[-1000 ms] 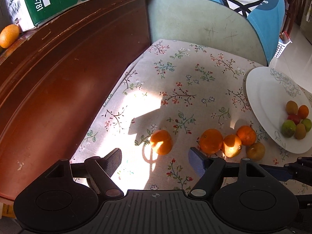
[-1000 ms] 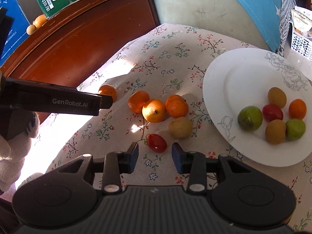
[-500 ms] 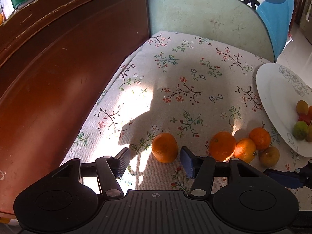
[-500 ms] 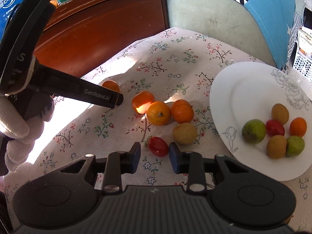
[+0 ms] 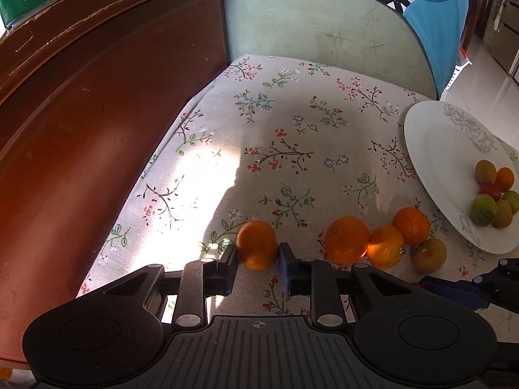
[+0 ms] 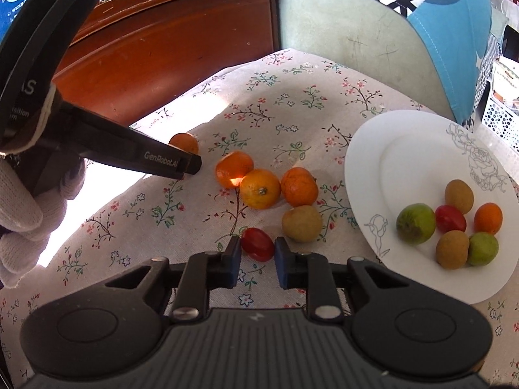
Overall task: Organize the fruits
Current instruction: 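Close the left gripper on an orange while the right gripper grasps a red cherry tomato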
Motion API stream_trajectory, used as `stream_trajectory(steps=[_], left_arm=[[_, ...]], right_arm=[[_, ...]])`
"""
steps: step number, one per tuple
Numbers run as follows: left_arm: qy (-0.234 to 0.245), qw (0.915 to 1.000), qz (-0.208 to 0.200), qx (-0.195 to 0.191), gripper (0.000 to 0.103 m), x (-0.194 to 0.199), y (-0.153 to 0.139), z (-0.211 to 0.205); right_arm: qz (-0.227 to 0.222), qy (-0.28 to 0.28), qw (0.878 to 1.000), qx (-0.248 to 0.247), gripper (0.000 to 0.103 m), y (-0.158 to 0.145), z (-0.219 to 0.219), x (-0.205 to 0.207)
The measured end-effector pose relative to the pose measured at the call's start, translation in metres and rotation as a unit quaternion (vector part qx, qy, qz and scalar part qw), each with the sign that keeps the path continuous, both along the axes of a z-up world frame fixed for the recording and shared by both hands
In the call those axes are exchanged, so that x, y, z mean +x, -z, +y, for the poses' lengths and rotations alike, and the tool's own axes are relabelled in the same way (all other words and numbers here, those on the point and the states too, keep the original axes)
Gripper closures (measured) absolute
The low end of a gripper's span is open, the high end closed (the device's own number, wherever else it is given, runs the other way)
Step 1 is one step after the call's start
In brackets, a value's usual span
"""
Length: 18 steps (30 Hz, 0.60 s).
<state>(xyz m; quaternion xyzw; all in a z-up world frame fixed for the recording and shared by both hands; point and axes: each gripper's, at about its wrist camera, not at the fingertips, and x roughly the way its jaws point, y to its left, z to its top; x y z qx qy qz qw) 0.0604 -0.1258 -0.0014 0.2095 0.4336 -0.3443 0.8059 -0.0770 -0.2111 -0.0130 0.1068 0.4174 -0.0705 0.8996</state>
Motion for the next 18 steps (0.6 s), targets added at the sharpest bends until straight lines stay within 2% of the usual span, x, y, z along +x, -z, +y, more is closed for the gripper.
stream_trajectory(steps=[11,18], left_arm=[[0.003,0.9998,-0.001,-0.020,0.079,-0.007,-0.018,-0.001],[0.012,0.9993,-0.010,-0.035,0.079,-0.016,-0.031,-0.005]], right_arm=[[-0.030,0.018,0.999,0.011,0.081,-0.022,-0.012,-0.003],[-0.049,0.057,0.997,0.027,0.081,-0.036,-0.036,-0.008]])
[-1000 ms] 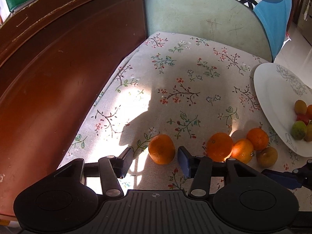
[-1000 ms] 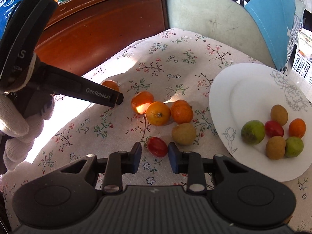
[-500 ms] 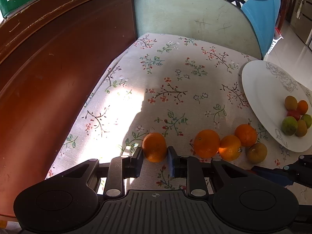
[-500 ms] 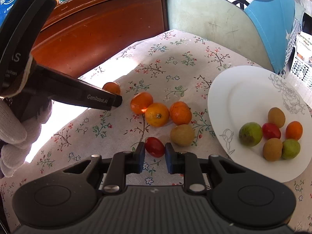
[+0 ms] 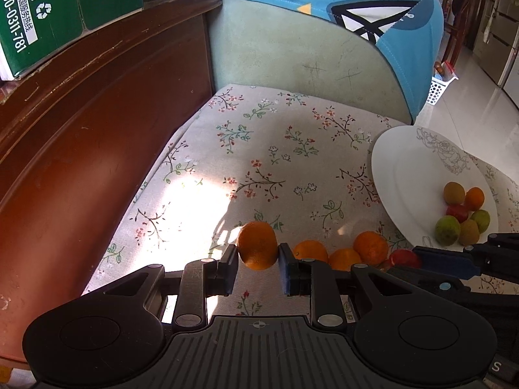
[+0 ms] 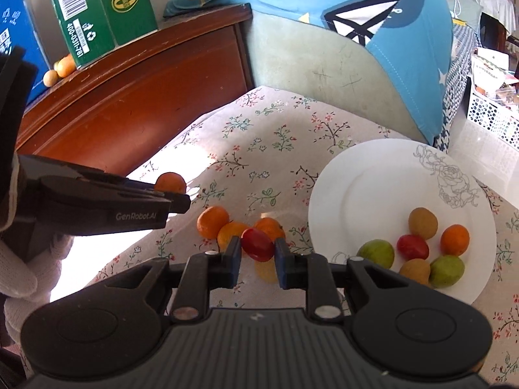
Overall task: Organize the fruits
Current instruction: 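Close the left gripper on an orange while the right gripper grasps a red cherry tomato, then carry the orange with the left gripper while the right gripper carries the tomato onto the plate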
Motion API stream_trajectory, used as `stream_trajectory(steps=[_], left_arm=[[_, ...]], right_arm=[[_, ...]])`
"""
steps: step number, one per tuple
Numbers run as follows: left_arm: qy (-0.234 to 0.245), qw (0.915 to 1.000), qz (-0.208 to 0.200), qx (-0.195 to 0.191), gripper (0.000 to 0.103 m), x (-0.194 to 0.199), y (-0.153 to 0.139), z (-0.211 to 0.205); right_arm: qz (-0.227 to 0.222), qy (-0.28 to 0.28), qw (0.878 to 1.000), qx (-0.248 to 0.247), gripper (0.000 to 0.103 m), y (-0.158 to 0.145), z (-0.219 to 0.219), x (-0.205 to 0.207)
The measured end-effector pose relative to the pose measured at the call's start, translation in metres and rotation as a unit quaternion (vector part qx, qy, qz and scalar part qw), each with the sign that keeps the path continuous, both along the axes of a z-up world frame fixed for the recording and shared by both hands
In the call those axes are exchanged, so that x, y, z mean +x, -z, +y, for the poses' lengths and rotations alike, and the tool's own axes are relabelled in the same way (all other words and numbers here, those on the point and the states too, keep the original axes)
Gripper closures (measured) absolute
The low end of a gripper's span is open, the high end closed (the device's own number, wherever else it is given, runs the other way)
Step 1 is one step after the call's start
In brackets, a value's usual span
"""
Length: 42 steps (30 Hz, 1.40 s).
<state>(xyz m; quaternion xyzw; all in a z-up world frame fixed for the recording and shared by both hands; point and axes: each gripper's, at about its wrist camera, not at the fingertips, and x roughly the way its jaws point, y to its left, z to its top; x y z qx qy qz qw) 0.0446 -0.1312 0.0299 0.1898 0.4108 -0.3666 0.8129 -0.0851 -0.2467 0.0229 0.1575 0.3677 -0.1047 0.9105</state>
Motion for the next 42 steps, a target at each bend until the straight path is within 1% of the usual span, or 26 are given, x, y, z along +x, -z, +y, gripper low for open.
stream_trajectory(steps=[5,13,17,22,32,42], left_arm=[[0.012,0.9998,0.000,-0.013,0.079,-0.009,-0.008,-0.007],[0.030,0.9983,0.009,-0.049,0.079,-0.020,-0.023,-0.020],[0.042,0.9973,0.013,-0.060,0.079,-0.026,-0.027,-0.030],[0.054,0.9961,0.017,-0.068,0.079,-0.035,-0.028,-0.043],[0.089,0.9929,0.030,-0.074,0.079,-0.059,-0.021,-0.075],[0.095,0.9922,0.047,-0.066,0.079,-0.065,-0.004,-0.101]], right_arm=[[-0.017,0.018,1.000,0.008,0.081,-0.011,-0.015,-0.004],[-0.043,0.044,0.998,0.005,0.081,-0.031,-0.041,-0.013],[-0.049,0.060,0.997,0.009,0.081,-0.036,-0.056,-0.018],[-0.047,0.083,0.995,0.022,0.081,-0.034,-0.073,-0.024],[-0.031,0.119,0.992,0.021,0.081,-0.024,-0.104,-0.028],[-0.010,0.132,0.991,0.031,0.081,-0.007,-0.123,-0.028]])
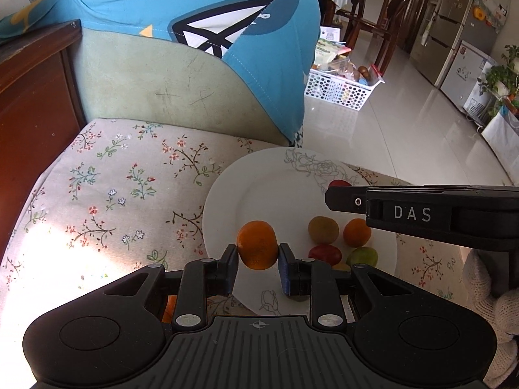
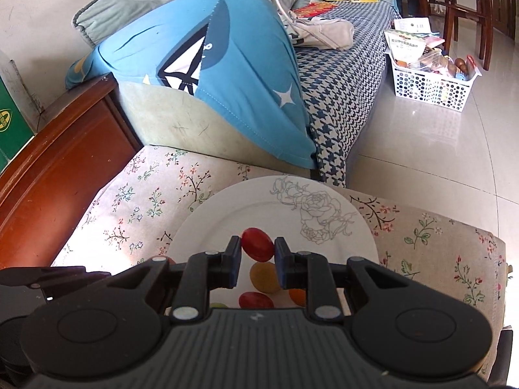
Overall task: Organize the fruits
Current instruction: 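Carry the orange with the left gripper while the right gripper carries the tomato onto the plate, then open the left gripper over the plate while the right gripper releases the tomato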
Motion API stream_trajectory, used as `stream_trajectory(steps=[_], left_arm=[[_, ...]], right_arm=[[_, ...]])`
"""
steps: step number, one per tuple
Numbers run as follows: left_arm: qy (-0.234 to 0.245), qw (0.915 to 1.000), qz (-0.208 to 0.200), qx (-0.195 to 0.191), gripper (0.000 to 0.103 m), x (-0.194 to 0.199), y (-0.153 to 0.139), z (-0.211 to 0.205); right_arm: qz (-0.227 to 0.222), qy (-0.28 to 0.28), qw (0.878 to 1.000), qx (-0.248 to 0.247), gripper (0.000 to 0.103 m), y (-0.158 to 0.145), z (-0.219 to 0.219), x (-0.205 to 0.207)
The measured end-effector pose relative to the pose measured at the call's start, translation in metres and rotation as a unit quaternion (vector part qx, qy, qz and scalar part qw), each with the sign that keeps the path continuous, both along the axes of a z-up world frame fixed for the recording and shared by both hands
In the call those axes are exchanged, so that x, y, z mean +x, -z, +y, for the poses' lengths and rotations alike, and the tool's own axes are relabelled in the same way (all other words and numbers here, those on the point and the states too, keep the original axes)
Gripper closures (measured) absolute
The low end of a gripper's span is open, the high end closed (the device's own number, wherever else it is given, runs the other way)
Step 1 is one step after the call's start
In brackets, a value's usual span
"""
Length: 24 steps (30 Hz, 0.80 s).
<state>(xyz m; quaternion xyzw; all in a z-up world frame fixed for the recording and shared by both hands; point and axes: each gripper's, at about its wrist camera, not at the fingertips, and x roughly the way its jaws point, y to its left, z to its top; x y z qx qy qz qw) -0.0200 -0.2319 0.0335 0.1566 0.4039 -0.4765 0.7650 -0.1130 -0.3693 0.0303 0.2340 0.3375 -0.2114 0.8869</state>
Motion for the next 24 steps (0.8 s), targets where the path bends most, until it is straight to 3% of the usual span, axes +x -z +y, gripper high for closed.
stream_trajectory(steps=[9,10,12,13,18,24], left_arm=[[-0.001,1.0000,0.004,-0.002,0.075,-0.001,0.001,-0.005],[-0.002,1.0000,0.004,-0.003,0.072,-0.001,0.000,-0.004],[-0.010,0.9999,0.000,-0.005,0.052,-0.001,-0.005,-0.002],[-0.014,0.9999,-0.003,-0.006,0.048,-0.001,-0.007,-0.001],[-0.029,0.9995,-0.007,-0.006,0.036,0.004,-0.018,0.006],[-0.039,0.9990,-0.021,0.002,0.031,0.009,-0.030,0.019]], right_arm=[[-0.006,0.013,1.000,0.021,0.078,0.005,-0.006,0.001],[-0.009,0.014,1.000,0.023,0.078,0.004,-0.006,0.001],[-0.012,0.017,1.000,0.023,0.077,0.002,-0.006,0.000],[-0.014,0.019,0.999,0.023,0.077,0.001,-0.006,0.000],[-0.022,0.024,0.999,0.029,0.070,-0.003,-0.006,-0.001],[-0.028,0.016,0.999,0.033,0.070,-0.008,0.000,0.000]])
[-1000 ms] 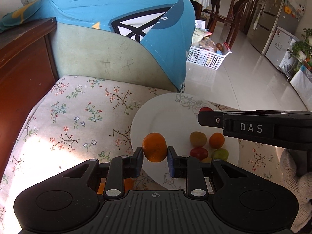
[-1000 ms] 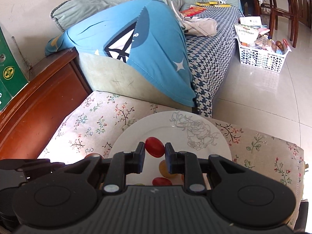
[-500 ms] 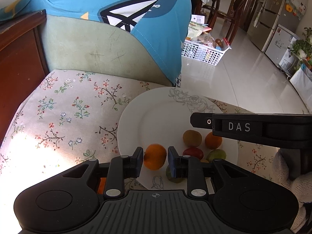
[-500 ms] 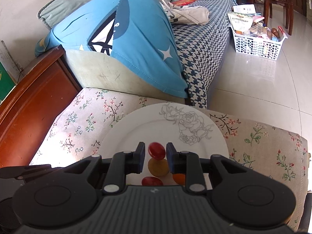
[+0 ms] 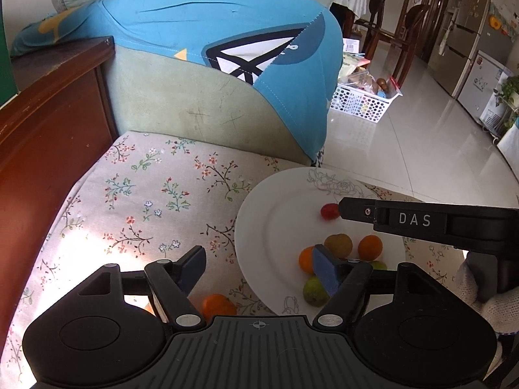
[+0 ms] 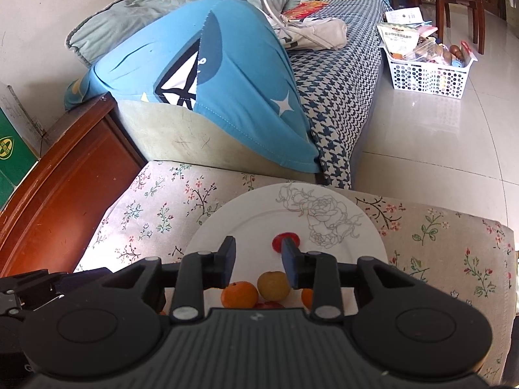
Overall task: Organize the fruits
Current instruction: 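Open the left gripper over the plate while the right gripper releases the tomato, then move both open grippers back toward the fruits on the cloth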
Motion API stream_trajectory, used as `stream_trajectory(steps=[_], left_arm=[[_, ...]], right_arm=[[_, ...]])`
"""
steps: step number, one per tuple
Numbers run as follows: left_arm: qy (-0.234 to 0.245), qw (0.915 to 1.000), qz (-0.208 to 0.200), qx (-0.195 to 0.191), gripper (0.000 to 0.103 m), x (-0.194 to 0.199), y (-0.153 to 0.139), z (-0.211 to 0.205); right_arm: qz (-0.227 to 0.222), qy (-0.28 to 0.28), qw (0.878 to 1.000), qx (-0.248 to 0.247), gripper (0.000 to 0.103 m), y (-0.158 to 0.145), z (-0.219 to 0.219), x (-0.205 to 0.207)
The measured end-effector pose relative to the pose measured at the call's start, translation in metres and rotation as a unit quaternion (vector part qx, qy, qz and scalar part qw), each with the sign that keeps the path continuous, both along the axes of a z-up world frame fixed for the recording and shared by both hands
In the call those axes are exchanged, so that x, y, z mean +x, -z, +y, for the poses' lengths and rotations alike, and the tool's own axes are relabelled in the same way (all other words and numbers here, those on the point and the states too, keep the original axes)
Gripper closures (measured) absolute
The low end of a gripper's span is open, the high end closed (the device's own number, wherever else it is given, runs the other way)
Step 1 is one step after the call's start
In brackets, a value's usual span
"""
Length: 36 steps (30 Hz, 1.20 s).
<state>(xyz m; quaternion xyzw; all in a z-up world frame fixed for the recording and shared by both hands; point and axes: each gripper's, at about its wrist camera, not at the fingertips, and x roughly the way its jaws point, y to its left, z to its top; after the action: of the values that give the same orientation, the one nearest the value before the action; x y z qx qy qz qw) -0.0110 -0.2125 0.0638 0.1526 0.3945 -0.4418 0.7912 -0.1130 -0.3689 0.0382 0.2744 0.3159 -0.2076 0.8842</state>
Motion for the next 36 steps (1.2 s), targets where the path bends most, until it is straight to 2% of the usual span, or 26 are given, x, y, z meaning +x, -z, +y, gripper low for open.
stream_trajectory(steps=[12,22,36], left_arm=[[-0.069,0.9976,0.007,0.008,0.030,0.025,-0.009,0.050],[-0.100,0.9944,0.006,0.035,0.030,0.045,0.009,0.078],[-0.144,0.9882,0.021,0.047,0.031,0.062,0.023,0.098]], right_arm=[[0.006,-0.071,0.997,0.004,0.066,0.002,0.039,0.009],[0.032,-0.148,0.988,-0.002,0.066,0.018,0.077,0.018],[0.068,-0.190,0.979,-0.012,0.066,0.039,0.106,0.033]])
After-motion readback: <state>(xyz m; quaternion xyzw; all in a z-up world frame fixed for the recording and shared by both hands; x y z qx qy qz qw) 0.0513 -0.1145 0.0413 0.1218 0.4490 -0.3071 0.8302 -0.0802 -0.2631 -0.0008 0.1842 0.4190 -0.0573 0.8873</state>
